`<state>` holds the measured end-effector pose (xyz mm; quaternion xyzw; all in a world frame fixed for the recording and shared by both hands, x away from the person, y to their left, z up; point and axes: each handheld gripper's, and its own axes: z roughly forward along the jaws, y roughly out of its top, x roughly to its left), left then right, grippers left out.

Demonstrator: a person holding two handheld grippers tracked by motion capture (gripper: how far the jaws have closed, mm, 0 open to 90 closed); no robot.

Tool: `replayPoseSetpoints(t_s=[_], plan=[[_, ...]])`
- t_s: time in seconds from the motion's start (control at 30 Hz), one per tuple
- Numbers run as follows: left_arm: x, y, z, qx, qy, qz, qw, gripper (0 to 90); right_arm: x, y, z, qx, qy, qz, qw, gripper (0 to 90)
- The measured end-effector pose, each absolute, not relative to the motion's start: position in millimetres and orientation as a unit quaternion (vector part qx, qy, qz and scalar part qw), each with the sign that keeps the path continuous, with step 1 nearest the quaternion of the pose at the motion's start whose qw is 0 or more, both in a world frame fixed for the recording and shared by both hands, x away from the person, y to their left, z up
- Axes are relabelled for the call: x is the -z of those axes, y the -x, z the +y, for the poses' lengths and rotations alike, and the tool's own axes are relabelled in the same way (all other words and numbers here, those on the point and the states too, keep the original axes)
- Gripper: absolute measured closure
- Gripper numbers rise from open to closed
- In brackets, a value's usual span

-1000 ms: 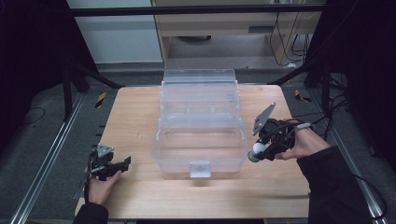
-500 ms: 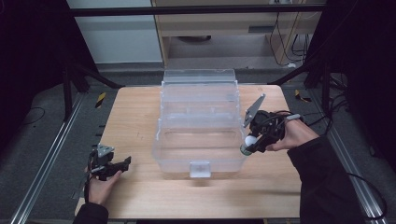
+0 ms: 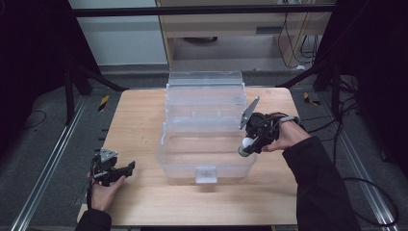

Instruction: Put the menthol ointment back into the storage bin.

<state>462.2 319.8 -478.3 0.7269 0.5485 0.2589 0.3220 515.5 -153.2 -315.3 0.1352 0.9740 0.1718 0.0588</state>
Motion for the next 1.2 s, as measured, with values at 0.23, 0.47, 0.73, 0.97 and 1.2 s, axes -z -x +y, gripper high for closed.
replayPoseSetpoints(t_s=[0.23,0.47,0.73,0.97,1.2], plan=[[478.0,-462.1,319.9,-0.259,-0.727,0.548,0.323,24.8,327.9,-521.2,-149.1,-0.166,-0.137,0.975,0.056,50.5],[478.0,-462.3,319.8,-0.259,-0.727,0.548,0.323,24.8,345.6,-526.6,-148.6,-0.155,-0.142,0.977,0.046,50.5],[477.8,-462.2,319.9,-0.259,-0.727,0.548,0.323,24.8,360.3,-529.6,-147.1,-0.137,-0.136,0.980,0.044,50.4],[477.6,-462.2,319.8,-0.259,-0.727,0.547,0.323,24.8,368.5,-530.9,-146.6,-0.137,-0.138,0.980,0.038,50.4],[477.6,-462.5,319.8,-0.259,-0.727,0.548,0.323,24.8,381.0,-533.6,-149.5,-0.135,-0.139,0.980,0.034,50.4]])
